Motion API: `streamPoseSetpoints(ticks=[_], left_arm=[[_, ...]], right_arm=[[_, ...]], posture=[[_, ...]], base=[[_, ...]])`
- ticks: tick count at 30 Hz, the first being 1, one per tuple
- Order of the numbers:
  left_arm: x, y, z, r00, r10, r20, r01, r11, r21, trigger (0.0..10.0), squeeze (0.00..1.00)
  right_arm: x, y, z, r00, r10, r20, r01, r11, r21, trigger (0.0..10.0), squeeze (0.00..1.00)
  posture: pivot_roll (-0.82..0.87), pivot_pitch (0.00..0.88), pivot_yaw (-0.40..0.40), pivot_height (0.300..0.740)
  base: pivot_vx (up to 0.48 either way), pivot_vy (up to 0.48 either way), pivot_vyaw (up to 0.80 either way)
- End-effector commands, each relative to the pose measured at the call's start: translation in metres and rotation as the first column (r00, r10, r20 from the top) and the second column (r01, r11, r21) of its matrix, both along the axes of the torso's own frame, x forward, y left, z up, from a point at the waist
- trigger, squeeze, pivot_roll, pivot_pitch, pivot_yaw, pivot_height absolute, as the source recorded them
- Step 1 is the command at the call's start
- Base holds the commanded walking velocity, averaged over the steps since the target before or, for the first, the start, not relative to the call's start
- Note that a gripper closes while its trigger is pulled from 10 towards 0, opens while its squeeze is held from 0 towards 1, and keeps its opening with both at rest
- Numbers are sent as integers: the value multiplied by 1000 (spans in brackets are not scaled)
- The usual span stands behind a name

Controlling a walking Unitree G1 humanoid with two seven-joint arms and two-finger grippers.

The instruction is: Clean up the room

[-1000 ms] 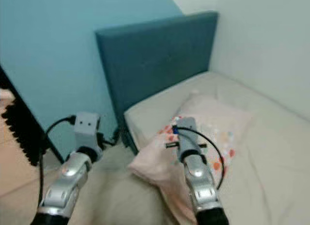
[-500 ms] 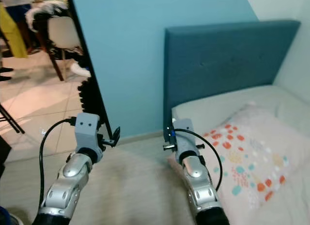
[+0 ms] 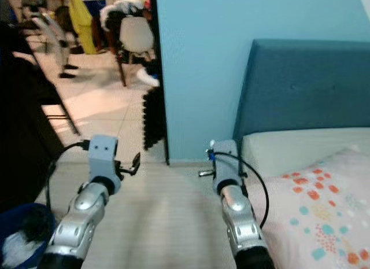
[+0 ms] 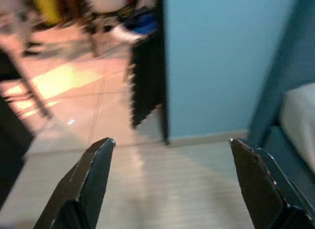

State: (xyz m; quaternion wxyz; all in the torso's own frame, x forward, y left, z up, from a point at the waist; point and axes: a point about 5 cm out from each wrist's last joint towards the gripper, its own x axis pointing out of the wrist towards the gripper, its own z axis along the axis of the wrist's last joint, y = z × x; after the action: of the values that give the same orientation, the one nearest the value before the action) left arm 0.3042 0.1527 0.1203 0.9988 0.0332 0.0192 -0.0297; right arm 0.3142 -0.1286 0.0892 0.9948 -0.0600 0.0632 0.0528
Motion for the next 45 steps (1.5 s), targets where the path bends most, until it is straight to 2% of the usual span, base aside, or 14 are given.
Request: streamPoseSetpoints(ticks=[1, 9, 16, 25, 45], left_arm=[[0, -1, -4, 1000, -1, -22, 1, 1000, 17, 10000, 0], [0, 0, -4, 1000, -4, -22, 5, 1000, 18, 10000, 0], [2, 2, -5, 998, 35, -45, -35, 999, -7, 10000, 0], [1, 6, -11, 992, 90, -91, -88, 996, 32, 10000, 0], [-5, 3, -10, 995, 52, -83, -50, 999, 22, 10000, 0]], right_arm=[[-1, -1, -4, 1000, -3, -14, 3, 1000, 4, 10000, 0], [-1, 0, -5, 1000, -15, -18, 15, 1000, -7, 10000, 0], [-3, -1, -8, 1000, -10, -28, 10, 1000, -13, 10000, 0], [-4, 0, -11, 999, 16, -45, -17, 1000, -20, 10000, 0], [-7, 2, -14, 997, 29, -73, -28, 1000, 4, 10000, 0]], posture=[[46, 0, -52, 740], [40, 0, -44, 740], [30, 0, -49, 740], [26, 0, -61, 740], [26, 5, -57, 740]], base=[[0, 0, 800], [0, 0, 800], [0, 0, 800], [0, 0, 800], [0, 0, 800]])
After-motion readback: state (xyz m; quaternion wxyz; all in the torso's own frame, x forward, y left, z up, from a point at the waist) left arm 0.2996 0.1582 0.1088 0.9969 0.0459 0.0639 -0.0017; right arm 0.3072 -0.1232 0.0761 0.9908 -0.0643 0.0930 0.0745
